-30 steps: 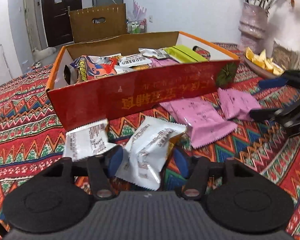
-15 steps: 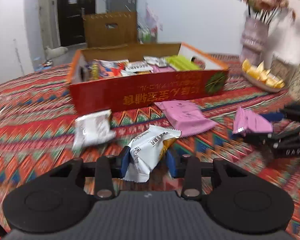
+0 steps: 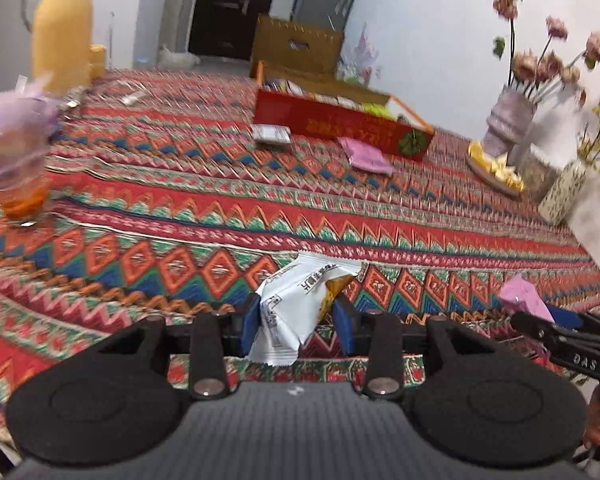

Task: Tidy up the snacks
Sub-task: 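Grasp a white packet with the left gripper while the right gripper grasps a pink packet, then lower both packets into the box and open both grippers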

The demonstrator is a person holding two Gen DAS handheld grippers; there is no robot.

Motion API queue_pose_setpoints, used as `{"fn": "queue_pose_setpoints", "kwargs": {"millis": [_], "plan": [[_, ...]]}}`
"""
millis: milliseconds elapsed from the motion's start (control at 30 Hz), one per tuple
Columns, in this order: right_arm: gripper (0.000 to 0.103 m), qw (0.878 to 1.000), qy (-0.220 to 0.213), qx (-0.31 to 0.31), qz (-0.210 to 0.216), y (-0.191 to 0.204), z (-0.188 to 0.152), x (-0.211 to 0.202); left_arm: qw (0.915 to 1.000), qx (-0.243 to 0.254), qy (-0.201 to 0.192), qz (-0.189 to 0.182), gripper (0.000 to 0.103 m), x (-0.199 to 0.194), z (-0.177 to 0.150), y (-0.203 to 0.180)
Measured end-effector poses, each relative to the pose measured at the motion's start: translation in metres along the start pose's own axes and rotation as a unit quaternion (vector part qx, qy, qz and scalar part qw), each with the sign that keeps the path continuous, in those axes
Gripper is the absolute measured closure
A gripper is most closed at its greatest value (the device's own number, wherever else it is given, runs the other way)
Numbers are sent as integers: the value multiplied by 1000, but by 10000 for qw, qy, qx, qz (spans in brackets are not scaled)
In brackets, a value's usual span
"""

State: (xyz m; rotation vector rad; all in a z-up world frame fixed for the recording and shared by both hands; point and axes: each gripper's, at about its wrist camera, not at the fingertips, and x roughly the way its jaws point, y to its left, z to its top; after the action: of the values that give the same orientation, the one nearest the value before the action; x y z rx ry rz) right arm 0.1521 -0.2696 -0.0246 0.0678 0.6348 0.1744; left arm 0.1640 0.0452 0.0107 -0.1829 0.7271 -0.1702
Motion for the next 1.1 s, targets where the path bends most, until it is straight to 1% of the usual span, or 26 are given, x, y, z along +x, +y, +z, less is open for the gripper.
{"fn": "queue_pose_setpoints", "kwargs": {"millis": [133,300,500,633,733,800,867,933,1033,1100], "plan": [[42,9998,-179,-94,-28,10,-1,-26,9991,-173,-345,-190,64,-29,-6,0],[42,9993,-320,-190,-1,21,-2,-43,9985,-140,-459,-253,64,-45,-14,-1],[42,9992,-349,-158,-84,22,-2,-46,9982,-200,-471,-300,64,-39,-11,3],[42,9990,-401,-147,-102,18,5,-39,9976,-133,-528,-419,64,-30,4,1],[42,9994,-345,-80,1,11,16,-28,9967,-67,-590,-553,64,-18,28,1],[42,9992,-367,-96,128,7,29,-20,9954,59,-691,-658,64,-6,51,-3],[42,9983,-494,-185,266,1,50,-10,9939,232,-801,-723,64,10,79,-9],[42,9966,-665,-358,330,-1,74,0,9926,436,-883,-711,63,30,111,-15],[42,9924,-973,-655,369,-7,122,20,9907,651,-956,-723,63,66,159,-21],[42,9893,-1109,-833,442,-11,158,40,9908,663,-864,-802,63,102,193,-23]]}}
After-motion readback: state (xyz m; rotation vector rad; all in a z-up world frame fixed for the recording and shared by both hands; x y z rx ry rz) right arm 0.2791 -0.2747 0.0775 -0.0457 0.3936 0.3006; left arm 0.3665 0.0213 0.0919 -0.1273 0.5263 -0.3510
